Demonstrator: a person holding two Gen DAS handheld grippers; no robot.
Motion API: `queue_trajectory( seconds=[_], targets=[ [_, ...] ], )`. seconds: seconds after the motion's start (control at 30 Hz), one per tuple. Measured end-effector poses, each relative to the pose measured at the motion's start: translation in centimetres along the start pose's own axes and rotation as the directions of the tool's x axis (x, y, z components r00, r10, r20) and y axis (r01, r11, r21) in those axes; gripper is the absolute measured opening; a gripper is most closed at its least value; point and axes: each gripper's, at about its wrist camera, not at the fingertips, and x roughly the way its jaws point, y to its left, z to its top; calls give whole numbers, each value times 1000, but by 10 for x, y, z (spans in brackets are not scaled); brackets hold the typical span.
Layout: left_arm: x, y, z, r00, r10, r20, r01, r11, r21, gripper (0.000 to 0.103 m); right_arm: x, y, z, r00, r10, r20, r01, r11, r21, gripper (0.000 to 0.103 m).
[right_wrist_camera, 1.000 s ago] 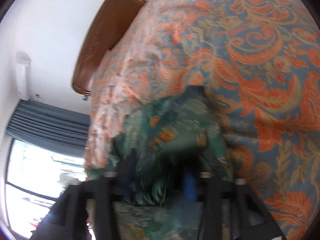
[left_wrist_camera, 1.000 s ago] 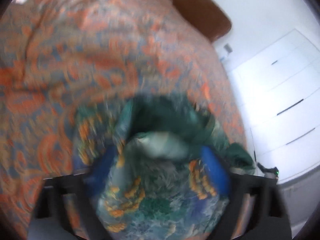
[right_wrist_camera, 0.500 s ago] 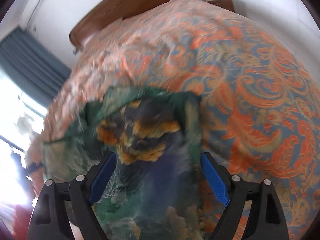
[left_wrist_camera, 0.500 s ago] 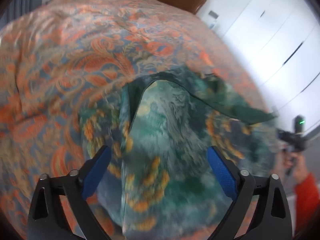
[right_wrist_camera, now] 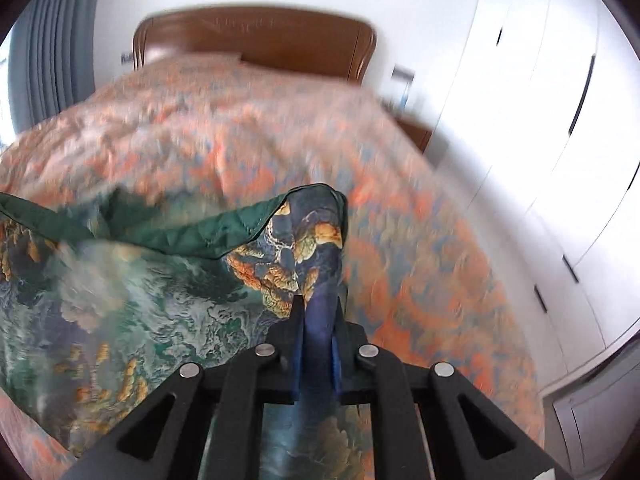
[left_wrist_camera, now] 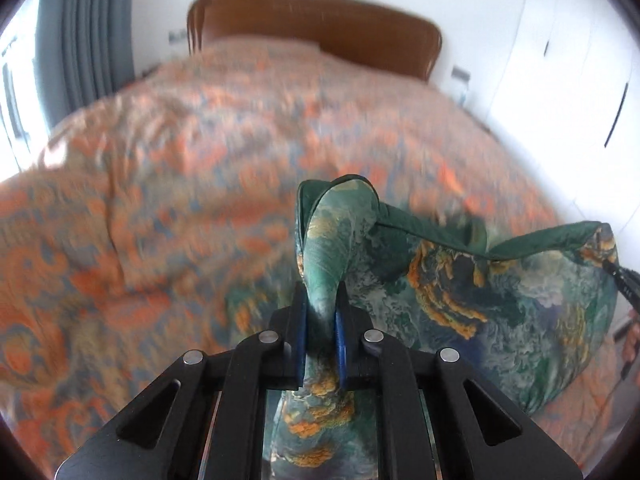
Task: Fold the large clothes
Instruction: 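Lift the folded edge with both tools and fold it over toward the collar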
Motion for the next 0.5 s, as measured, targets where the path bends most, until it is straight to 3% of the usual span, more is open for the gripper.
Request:
queue_trajectory(
  seconds=[0.17,0.27,0.33,0.4,0.5],
  targets=[
    [3,-20,36,987,68,149,-76,996,50,9,-11,-1,45,995,-27,98,18,995,96,10],
    [25,-24,42,975,127,181,-142,987,75,9,3,-3,65,991,-44,127,25,989,148,10],
    [54,-24,39,972,170,162,-186,978,90,9,20,-3,70,991,-46,123,25,986,167,10],
    [91,-16,28,976,198,95,-206,975,80,10,47,1,69,994,-48,97,31,985,169,10],
    [137,-1,-4,978,208,-10,-207,976,69,10,100,9,46,999,-48,0,48,990,135,10]
  ],
)
